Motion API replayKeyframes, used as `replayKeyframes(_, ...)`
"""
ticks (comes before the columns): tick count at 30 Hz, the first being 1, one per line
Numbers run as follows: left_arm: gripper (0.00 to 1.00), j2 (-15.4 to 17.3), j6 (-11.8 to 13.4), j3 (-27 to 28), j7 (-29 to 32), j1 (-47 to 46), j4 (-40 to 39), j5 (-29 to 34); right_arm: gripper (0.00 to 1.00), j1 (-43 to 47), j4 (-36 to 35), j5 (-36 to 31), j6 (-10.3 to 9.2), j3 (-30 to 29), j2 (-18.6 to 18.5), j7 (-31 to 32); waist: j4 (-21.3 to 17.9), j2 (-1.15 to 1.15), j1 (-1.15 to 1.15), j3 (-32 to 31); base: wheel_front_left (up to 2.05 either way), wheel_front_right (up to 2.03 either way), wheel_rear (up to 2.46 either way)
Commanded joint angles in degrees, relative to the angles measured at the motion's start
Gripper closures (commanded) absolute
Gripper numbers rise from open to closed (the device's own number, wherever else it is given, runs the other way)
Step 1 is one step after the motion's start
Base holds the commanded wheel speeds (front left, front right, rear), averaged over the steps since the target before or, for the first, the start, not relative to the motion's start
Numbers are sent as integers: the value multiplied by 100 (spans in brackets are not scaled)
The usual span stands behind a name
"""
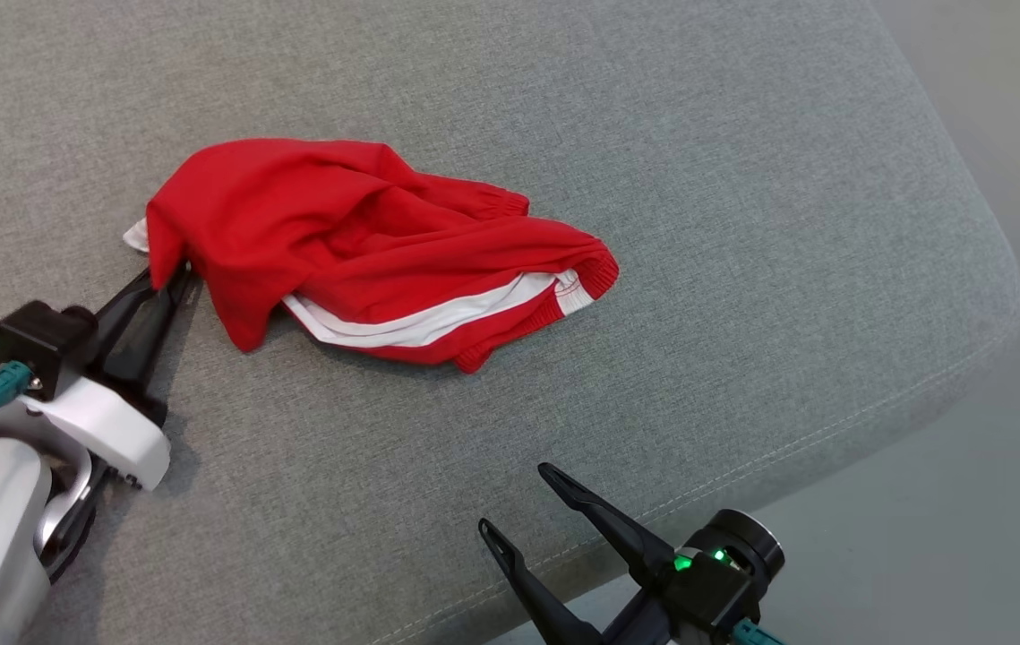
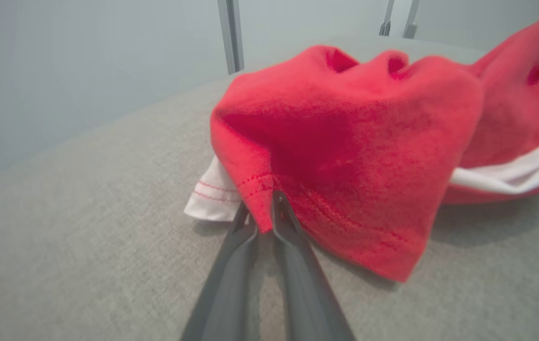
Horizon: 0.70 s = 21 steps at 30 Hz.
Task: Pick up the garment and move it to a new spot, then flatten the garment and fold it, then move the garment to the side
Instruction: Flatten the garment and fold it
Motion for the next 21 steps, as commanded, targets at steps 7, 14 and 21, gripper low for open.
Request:
replayKeyframes(7,100,583,-22,1193,-28,-407,-1298,-288,0,168,-82,99,7,-21,35,-76,102,0,0,-26,0,0,0)
replayKeyframes(14,100,1027,-7,1409,-3,-1033,-1548,-94,0,126,163,242,7,213,35,-76,-66,0,0,-20,0,0,0)
replayKeyframes(21,0,1045,-7,1110,455,-1095,-1030,-131,0,166,318,334,7,360,35,-76,-262,0,0,69,0,0,0)
